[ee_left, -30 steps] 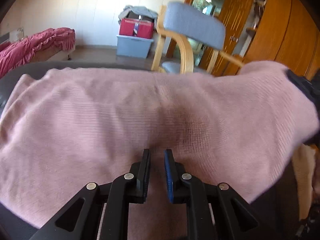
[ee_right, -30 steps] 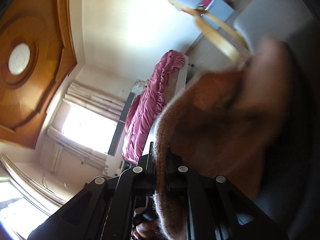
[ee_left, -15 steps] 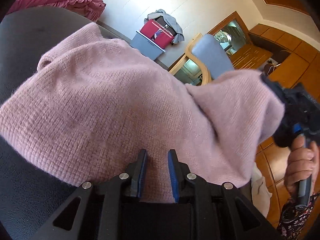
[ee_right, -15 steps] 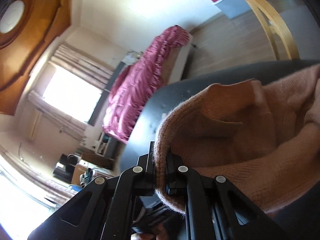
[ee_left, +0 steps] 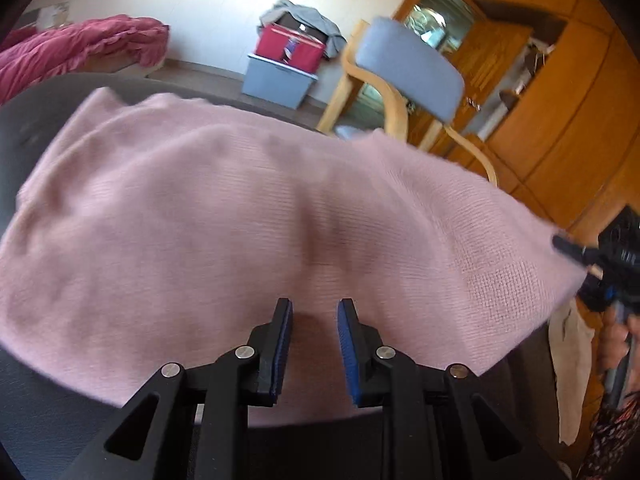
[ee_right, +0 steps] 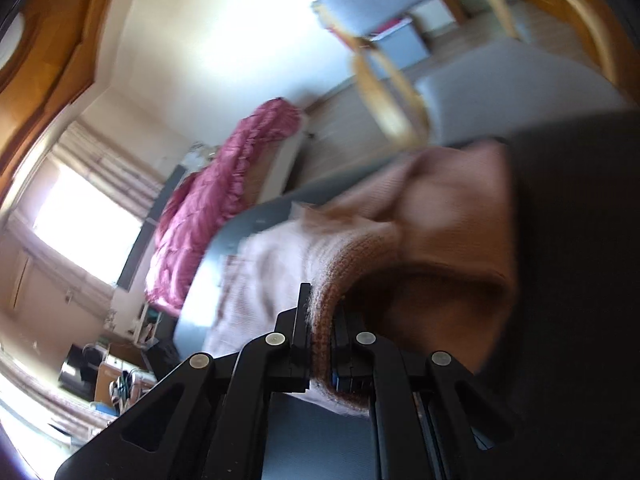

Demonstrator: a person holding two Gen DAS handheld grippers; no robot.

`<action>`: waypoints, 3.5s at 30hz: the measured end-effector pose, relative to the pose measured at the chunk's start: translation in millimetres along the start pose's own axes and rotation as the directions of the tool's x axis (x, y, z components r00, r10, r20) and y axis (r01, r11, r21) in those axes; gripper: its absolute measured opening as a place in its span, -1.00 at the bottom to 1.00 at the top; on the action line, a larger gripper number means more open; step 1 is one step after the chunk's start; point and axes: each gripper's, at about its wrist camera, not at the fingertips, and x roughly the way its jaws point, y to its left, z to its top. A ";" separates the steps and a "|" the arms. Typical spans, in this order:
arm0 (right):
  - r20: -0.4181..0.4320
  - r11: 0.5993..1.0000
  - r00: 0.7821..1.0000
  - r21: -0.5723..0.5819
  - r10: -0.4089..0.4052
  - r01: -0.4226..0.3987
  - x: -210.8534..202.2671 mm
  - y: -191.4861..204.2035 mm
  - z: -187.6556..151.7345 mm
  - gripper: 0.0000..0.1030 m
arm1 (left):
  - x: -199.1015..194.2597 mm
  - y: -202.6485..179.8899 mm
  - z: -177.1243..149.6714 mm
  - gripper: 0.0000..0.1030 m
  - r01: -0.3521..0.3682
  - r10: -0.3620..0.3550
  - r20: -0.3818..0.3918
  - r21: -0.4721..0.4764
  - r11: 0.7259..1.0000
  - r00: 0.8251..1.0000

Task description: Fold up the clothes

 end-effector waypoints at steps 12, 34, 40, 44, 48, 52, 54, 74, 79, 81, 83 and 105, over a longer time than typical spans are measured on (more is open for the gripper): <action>0.016 1.000 1.000 -0.011 0.002 -0.002 -28.3 -98.5 -6.1 -0.71 | 67.2 -68.6 22.1 -0.54 -0.114 0.116 0.005 0.219 0.969 0.993; -0.099 0.900 0.983 -0.425 -0.153 0.097 111.3 -33.1 37.5 -0.54 | 74.3 -19.5 30.7 -0.52 0.210 -0.210 0.019 -0.039 0.977 0.978; 0.031 0.899 0.987 -0.410 -0.155 0.154 89.9 -23.3 44.0 -0.85 | 71.4 -16.1 29.4 -0.52 0.216 -0.215 0.019 -0.044 0.975 0.976; 0.223 0.902 0.953 -0.336 -0.204 0.272 59.7 -28.0 61.6 -0.87 | 69.6 -14.5 27.2 -0.52 0.218 -0.217 0.020 -0.045 0.975 0.976; 0.198 0.930 0.944 -0.210 -0.262 0.302 68.8 -65.4 66.7 -0.92 | 72.7 -15.9 28.3 -0.52 0.220 -0.219 0.020 -0.046 0.974 0.975; 0.186 0.959 0.953 -0.112 -0.239 0.262 65.0 -83.5 66.4 -0.79 | 75.3 -17.2 29.4 -0.52 0.221 -0.221 0.020 -0.046 0.974 0.975; 0.244 0.948 0.939 -0.147 -0.242 0.282 50.4 -73.1 63.3 -0.78 | 74.5 -16.2 28.8 -0.52 0.222 -0.221 0.021 -0.047 0.974 0.975; 0.090 0.996 0.996 -0.087 0.015 -0.007 -2.7 -95.9 16.5 0.45 | 71.5 -9.8 27.0 -0.52 0.229 -0.228 0.020 -0.053 0.972 0.973; -0.020 0.997 0.999 -0.073 0.031 -0.033 4.8 -99.5 -4.6 0.45 | 71.3 -10.8 27.6 -0.52 0.226 -0.226 0.021 -0.052 0.973 0.974; -0.042 0.994 0.998 -0.095 0.043 -0.047 10.1 -93.3 -7.7 0.45 | 71.3 -10.9 28.0 -0.52 0.225 -0.224 0.021 -0.051 0.973 0.974; -0.068 0.992 0.995 -0.099 0.071 -0.077 21.2 -88.8 -5.9 0.45 | 71.4 -11.8 28.2 -0.52 0.220 -0.219 0.021 -0.047 0.974 0.976; -0.065 0.988 0.986 -0.024 0.152 -0.154 78.9 -75.4 12.2 -0.53 | 71.8 -11.8 30.3 -0.52 0.217 -0.216 0.022 -0.045 0.975 0.976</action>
